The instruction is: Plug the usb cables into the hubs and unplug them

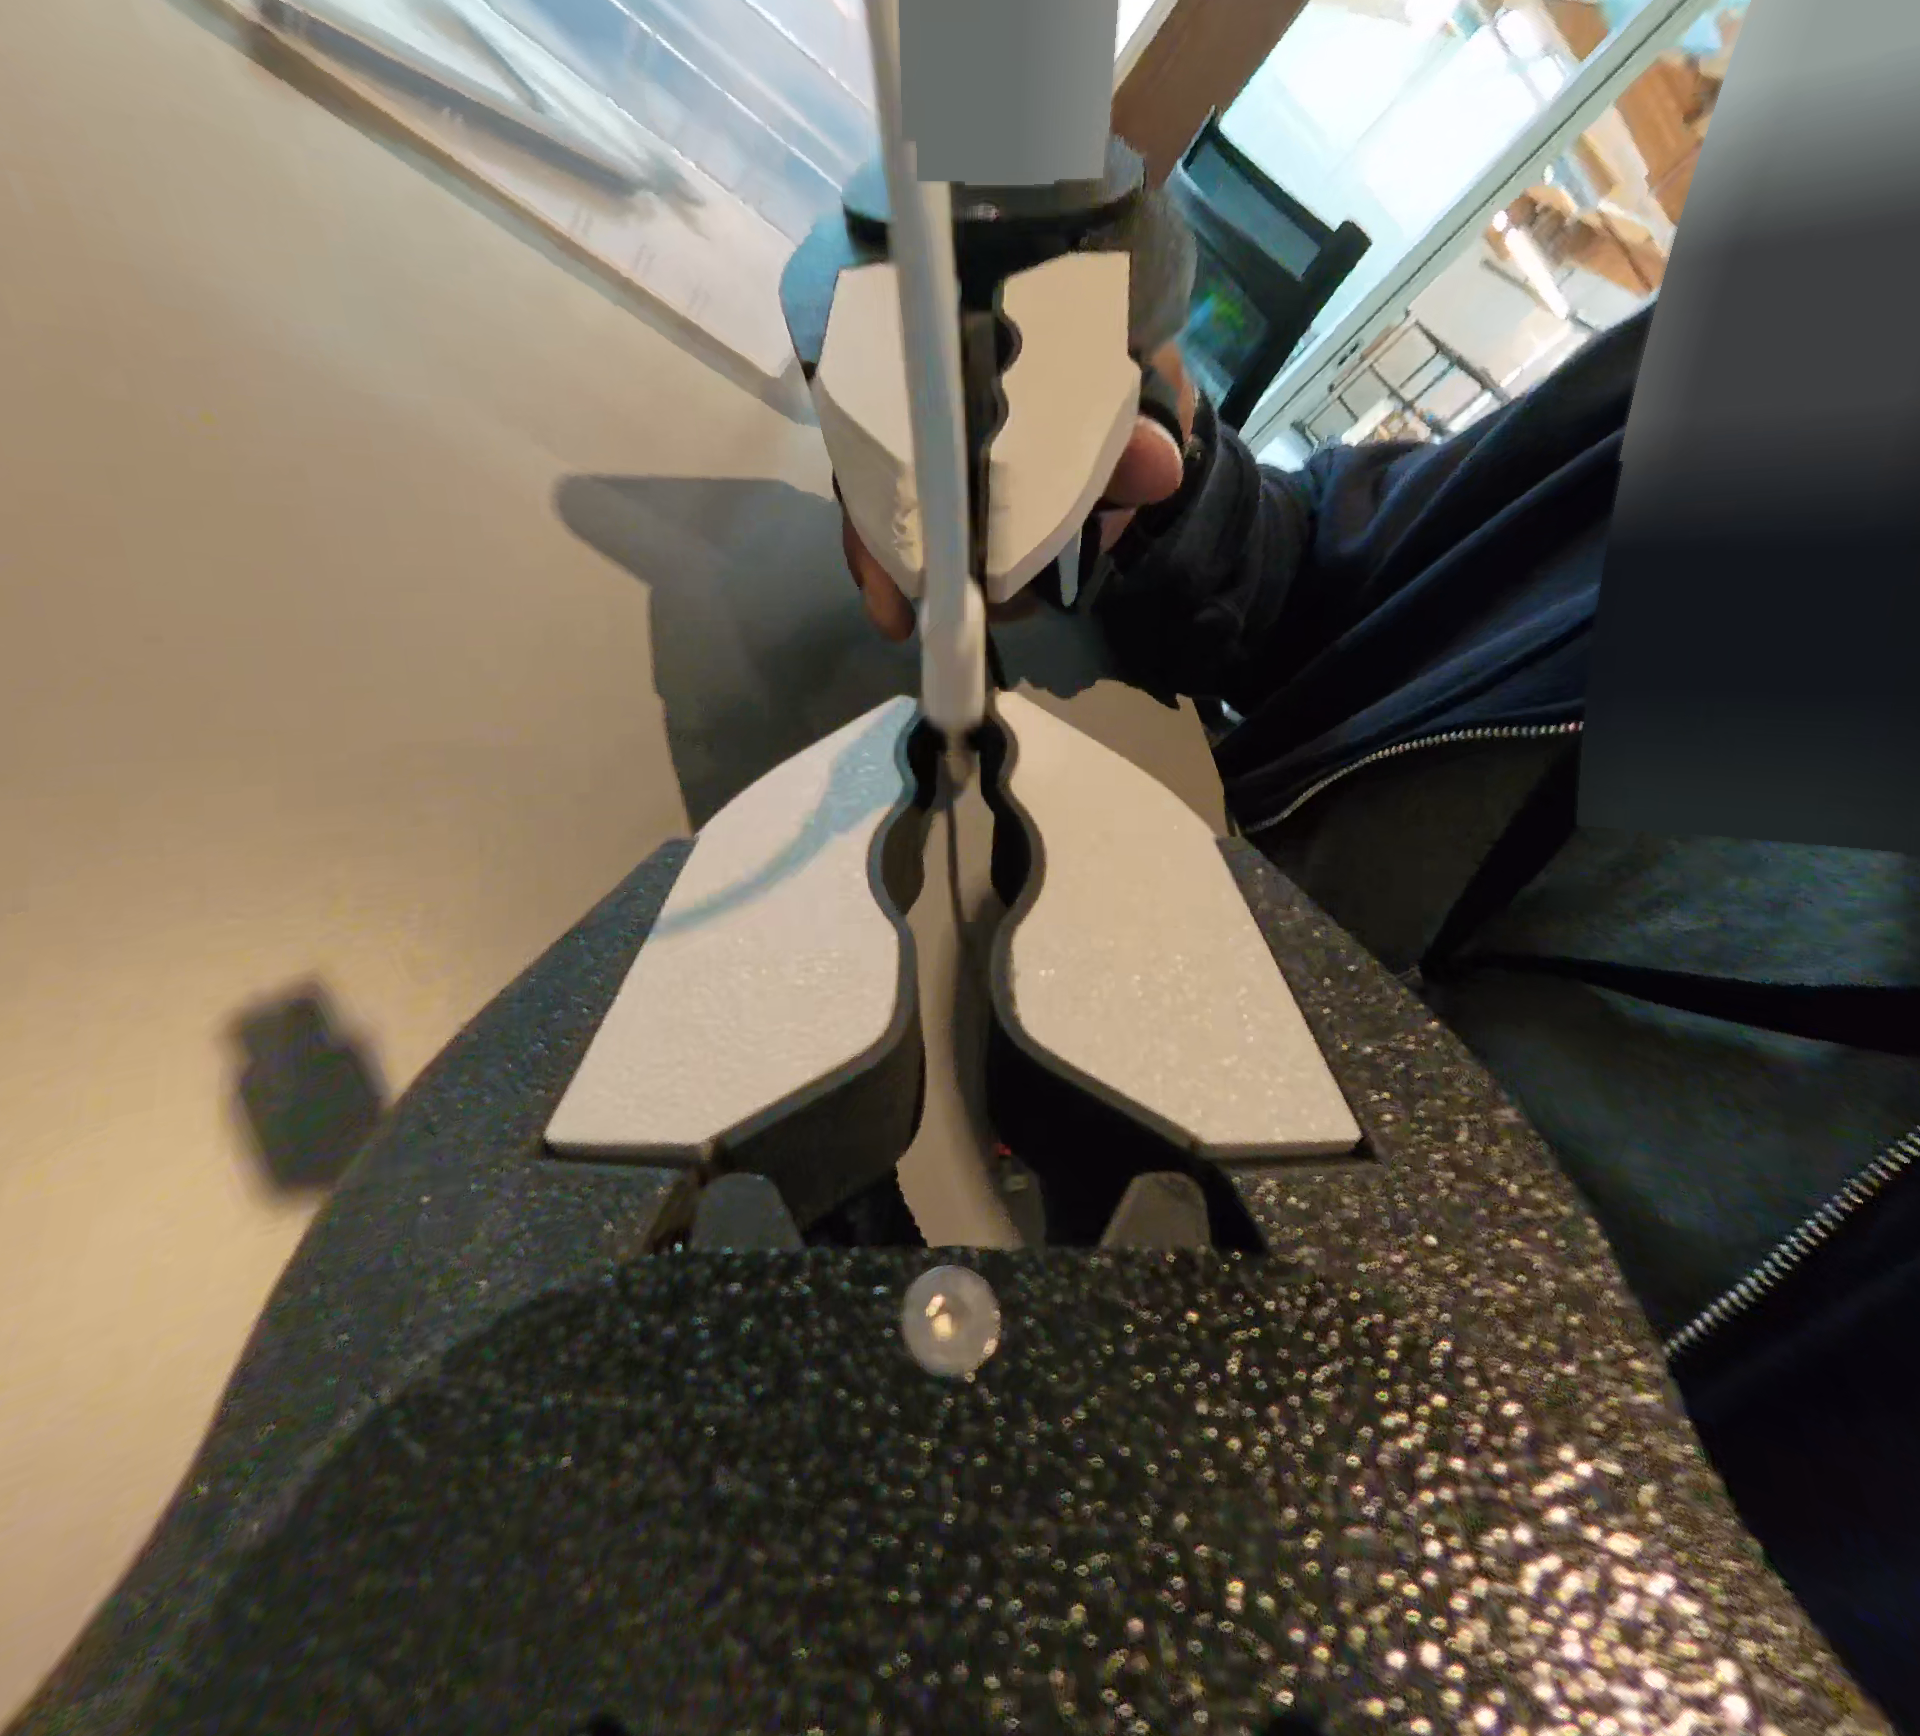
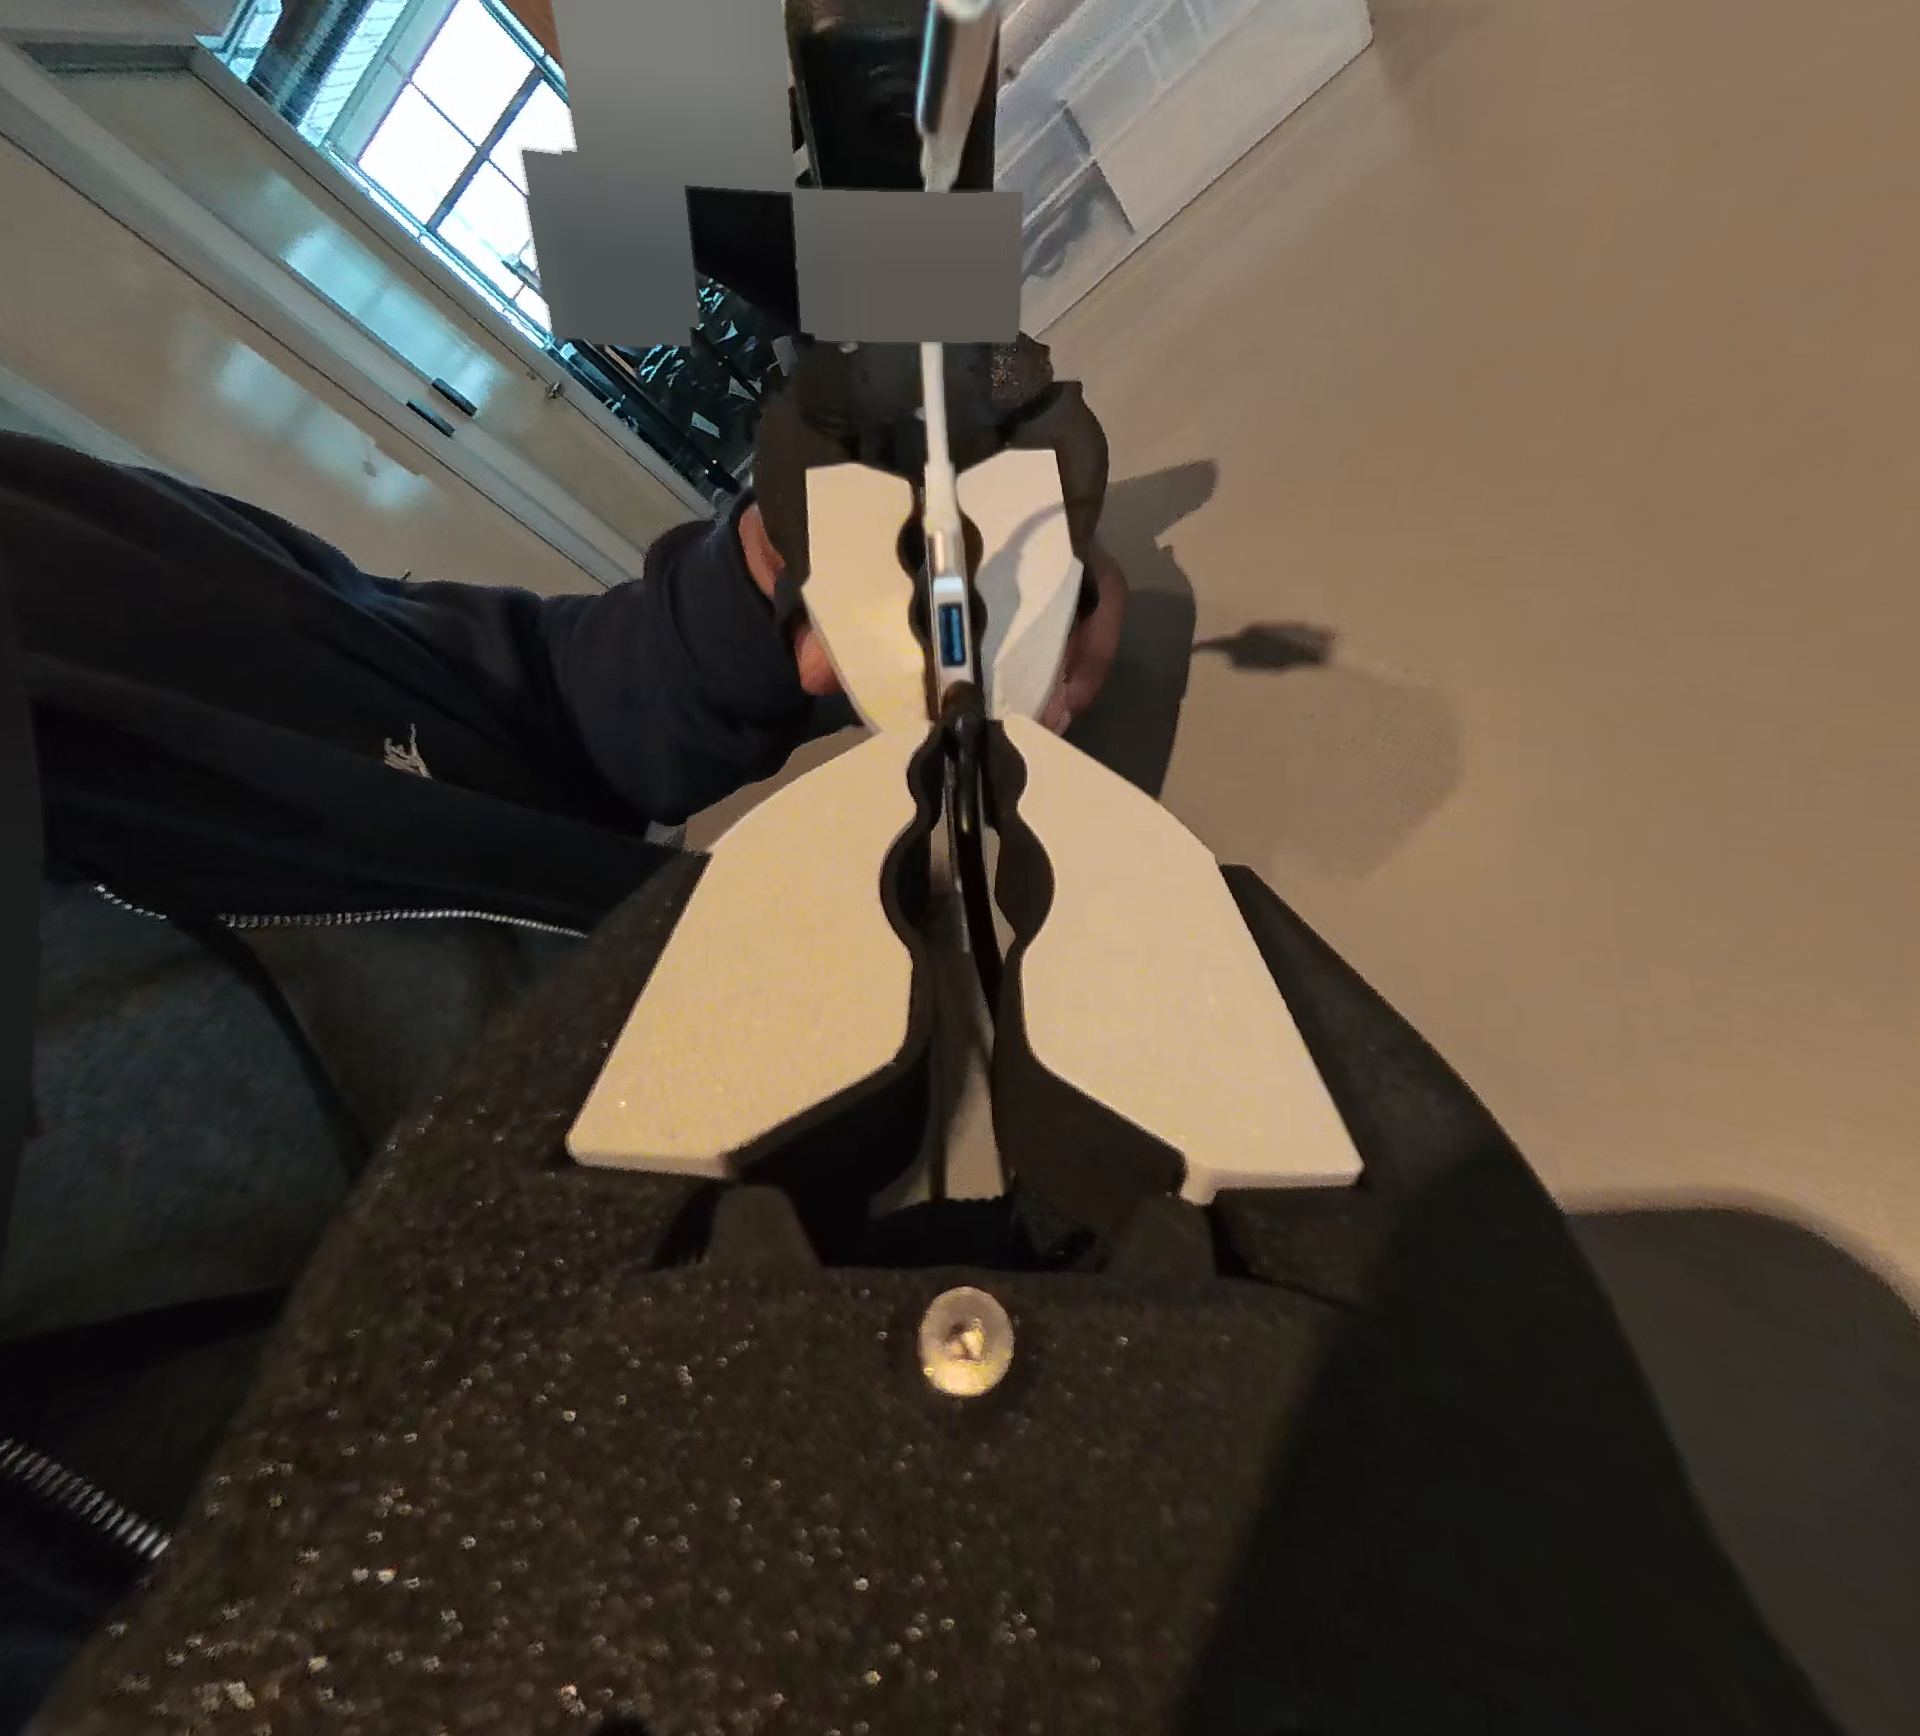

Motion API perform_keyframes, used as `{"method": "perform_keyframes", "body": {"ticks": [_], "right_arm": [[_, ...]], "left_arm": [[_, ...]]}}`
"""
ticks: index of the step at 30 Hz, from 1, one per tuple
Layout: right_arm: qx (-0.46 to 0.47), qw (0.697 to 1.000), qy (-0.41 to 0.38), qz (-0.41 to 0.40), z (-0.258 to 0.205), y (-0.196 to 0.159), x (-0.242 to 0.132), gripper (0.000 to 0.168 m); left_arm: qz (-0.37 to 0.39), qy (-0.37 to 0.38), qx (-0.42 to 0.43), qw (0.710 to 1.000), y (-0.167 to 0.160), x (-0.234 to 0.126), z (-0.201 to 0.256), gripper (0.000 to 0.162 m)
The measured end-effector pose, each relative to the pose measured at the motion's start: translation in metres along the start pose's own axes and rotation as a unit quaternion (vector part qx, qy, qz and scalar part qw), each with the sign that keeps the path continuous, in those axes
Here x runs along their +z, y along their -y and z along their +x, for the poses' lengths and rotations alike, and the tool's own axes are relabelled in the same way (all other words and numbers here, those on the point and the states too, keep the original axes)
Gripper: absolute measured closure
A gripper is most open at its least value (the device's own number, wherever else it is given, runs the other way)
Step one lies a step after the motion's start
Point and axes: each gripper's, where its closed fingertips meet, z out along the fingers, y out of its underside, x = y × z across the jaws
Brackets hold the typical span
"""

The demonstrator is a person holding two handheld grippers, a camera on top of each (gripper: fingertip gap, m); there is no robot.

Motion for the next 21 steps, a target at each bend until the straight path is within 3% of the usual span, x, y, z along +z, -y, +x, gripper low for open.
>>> {"method": "perform_keyframes", "body": {"ticks": [16, 21], "right_arm": [[-0.046, 0.996, -0.028, -0.065, 0.0, -0.013, -0.006, 0.162], [-0.045, 0.996, -0.025, -0.077, 0.002, -0.019, -0.003, 0.162]], "left_arm": [[-0.02, 0.02, 0.016, 0.999, -0.005, 0.007, -0.001, 0.155], [0.019, 0.016, 0.014, 1.0, 0.006, 0.002, -0.002, 0.155]]}}
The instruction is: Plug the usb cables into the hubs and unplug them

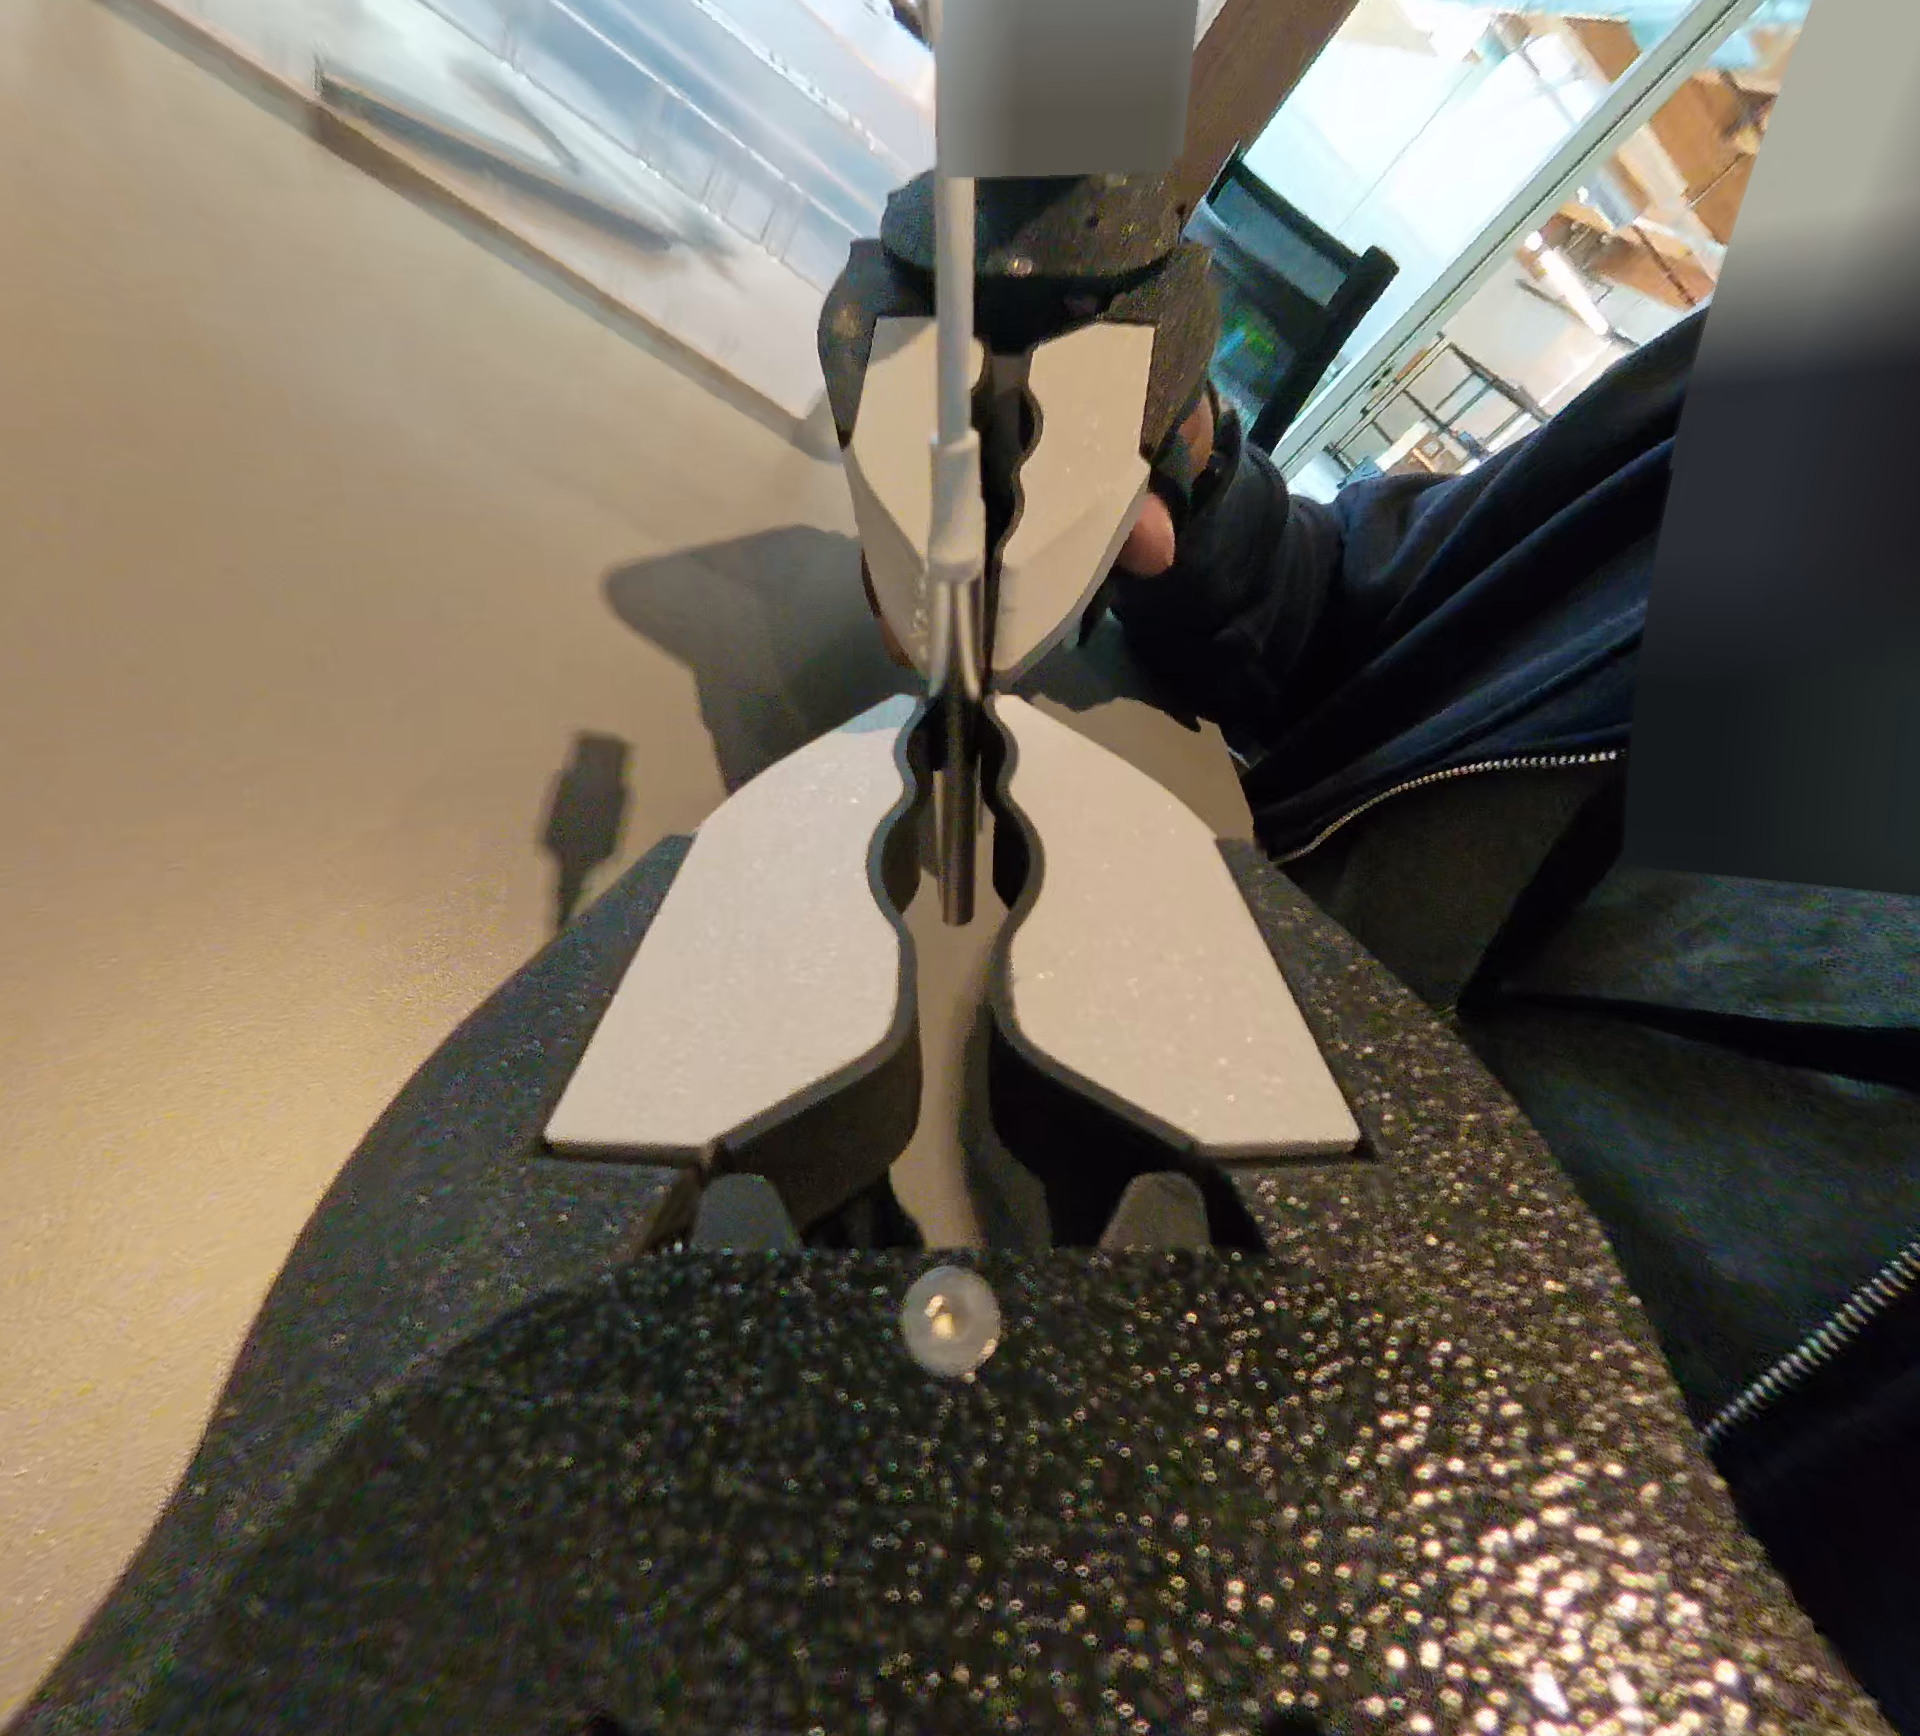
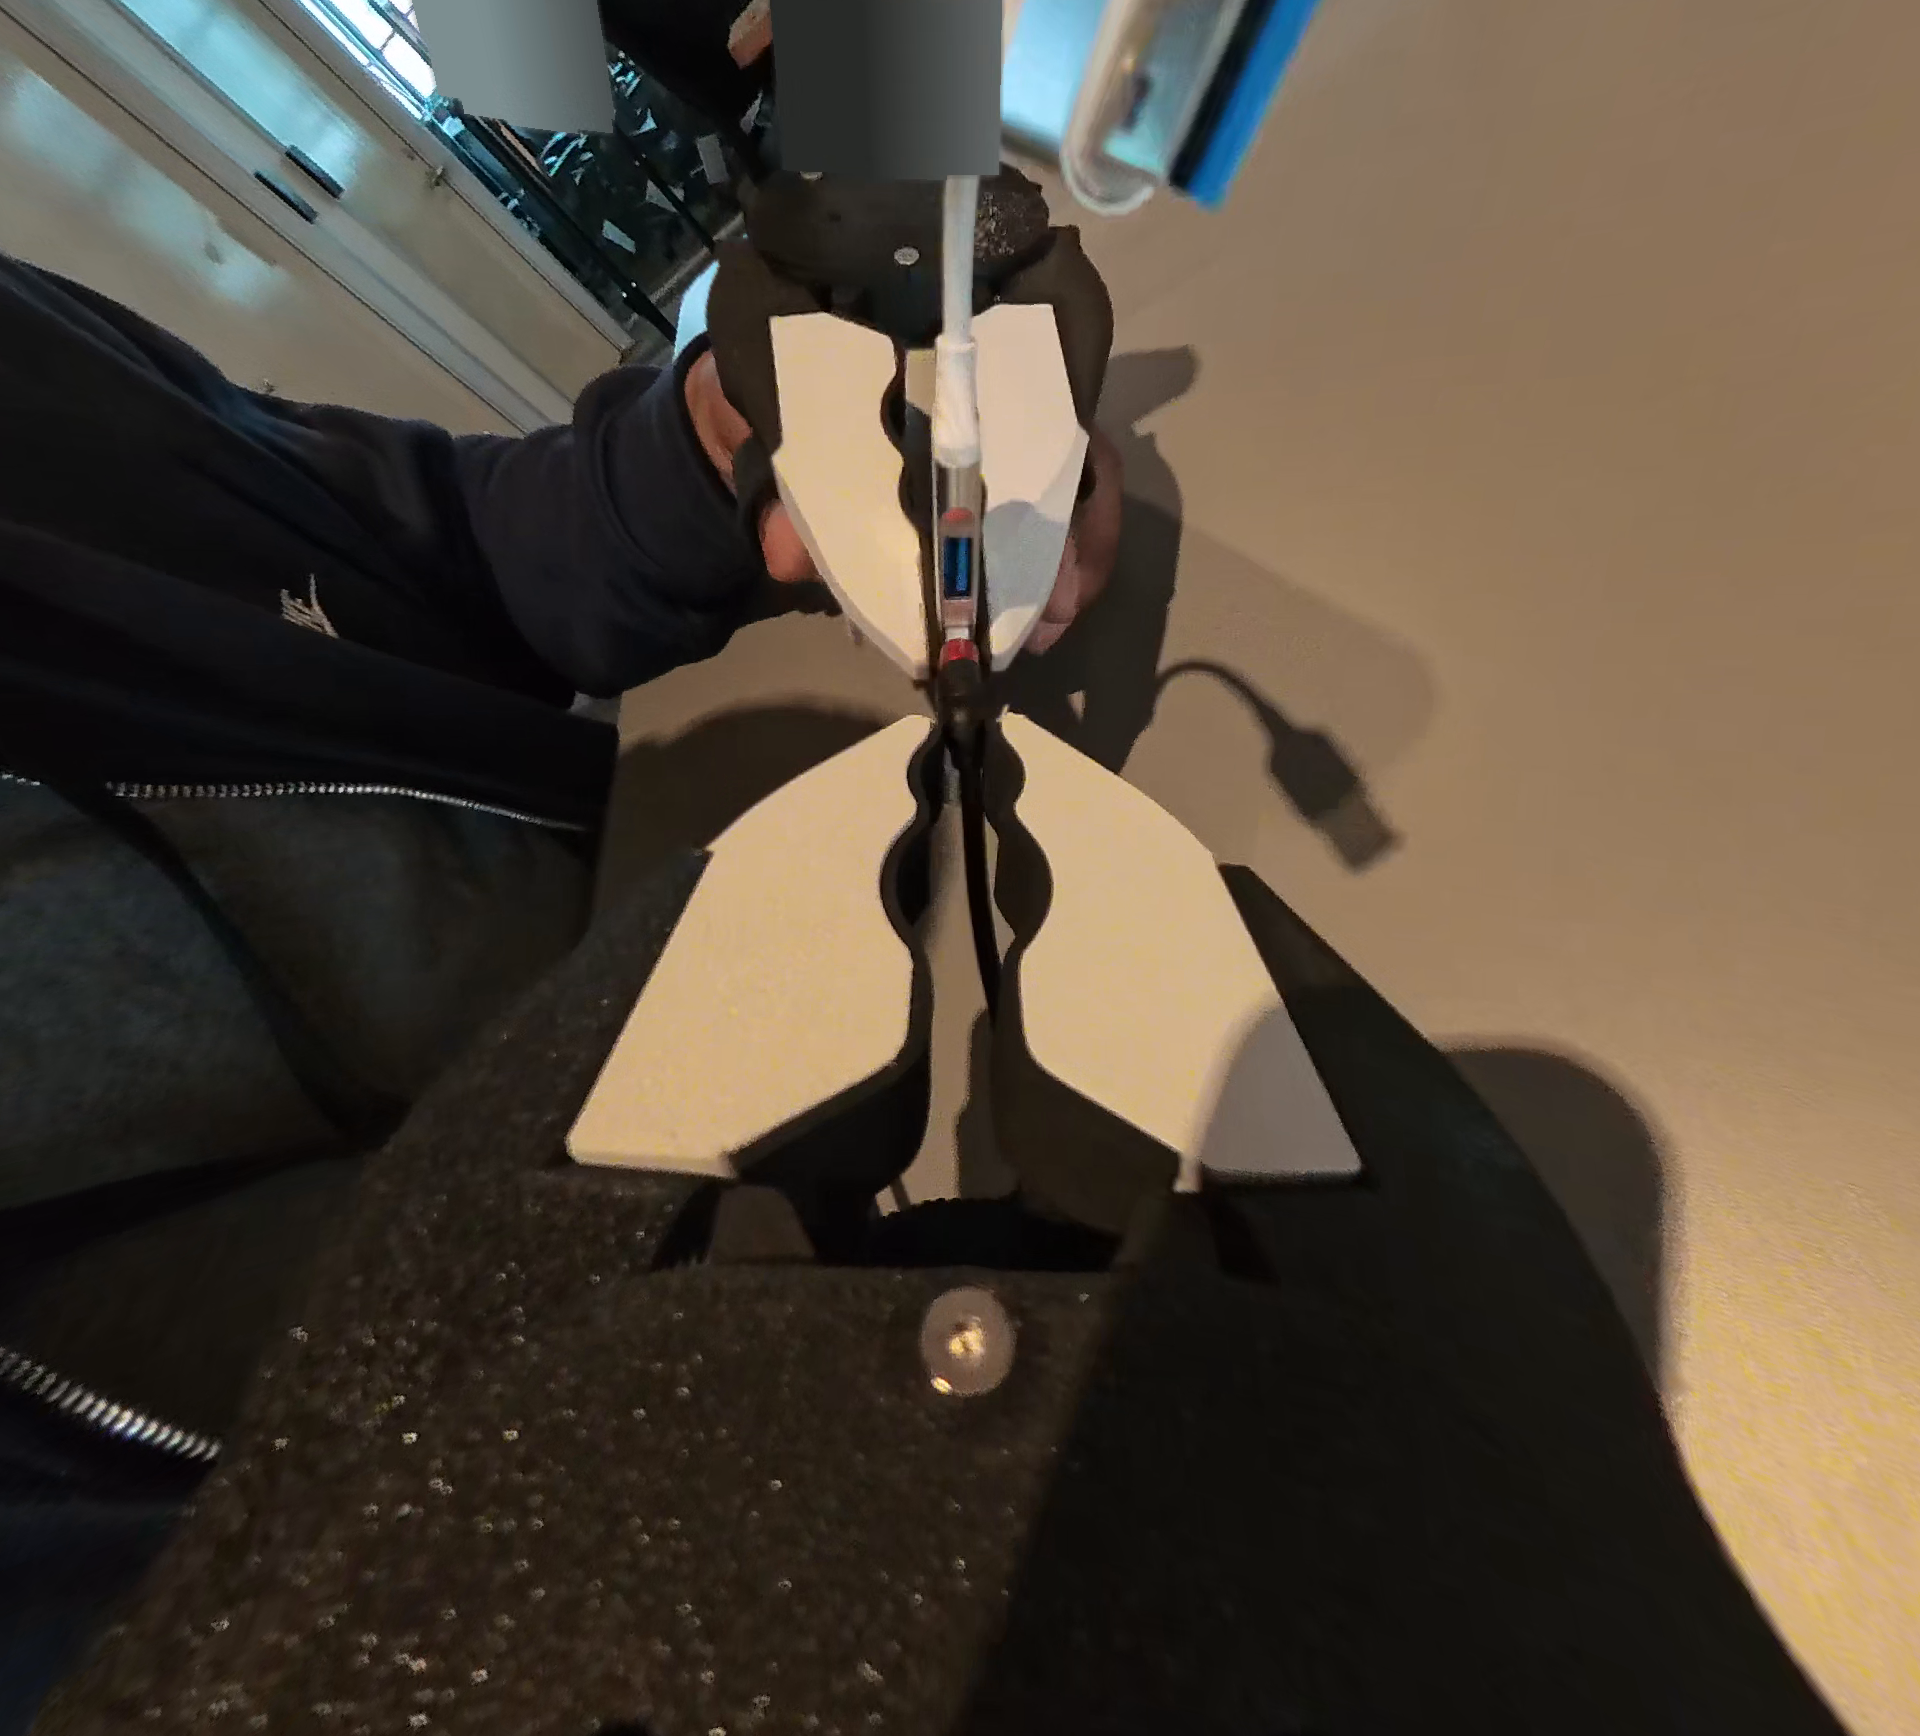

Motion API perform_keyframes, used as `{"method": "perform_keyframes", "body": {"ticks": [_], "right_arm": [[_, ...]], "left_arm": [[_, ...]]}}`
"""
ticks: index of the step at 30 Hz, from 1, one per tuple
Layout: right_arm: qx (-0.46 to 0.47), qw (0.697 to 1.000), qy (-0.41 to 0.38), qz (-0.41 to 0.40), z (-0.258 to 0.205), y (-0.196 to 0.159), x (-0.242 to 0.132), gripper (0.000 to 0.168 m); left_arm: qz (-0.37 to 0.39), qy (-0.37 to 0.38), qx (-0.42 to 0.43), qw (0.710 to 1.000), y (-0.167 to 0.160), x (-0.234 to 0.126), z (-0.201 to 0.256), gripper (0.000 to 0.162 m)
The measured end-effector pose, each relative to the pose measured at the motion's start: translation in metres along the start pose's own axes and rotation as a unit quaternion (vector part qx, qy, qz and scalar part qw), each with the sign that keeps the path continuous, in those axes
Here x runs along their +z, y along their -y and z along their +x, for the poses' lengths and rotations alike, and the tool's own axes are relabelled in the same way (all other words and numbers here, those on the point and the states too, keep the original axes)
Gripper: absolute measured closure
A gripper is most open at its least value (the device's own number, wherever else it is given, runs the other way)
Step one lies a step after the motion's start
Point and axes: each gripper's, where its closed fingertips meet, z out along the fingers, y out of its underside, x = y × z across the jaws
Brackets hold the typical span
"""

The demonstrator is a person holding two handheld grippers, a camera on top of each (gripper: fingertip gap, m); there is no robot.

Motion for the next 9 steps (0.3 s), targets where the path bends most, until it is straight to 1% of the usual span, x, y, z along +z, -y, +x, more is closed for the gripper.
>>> {"method": "perform_keyframes", "body": {"ticks": [9], "right_arm": [[0.017, 0.999, 0.016, 0.037, 0.0005, 0.008, -0.0001, 0.162]], "left_arm": [[0.022, 0.003, 0.006, 1.0, 0.0059, -0.0032, -0.0003, 0.155]]}}
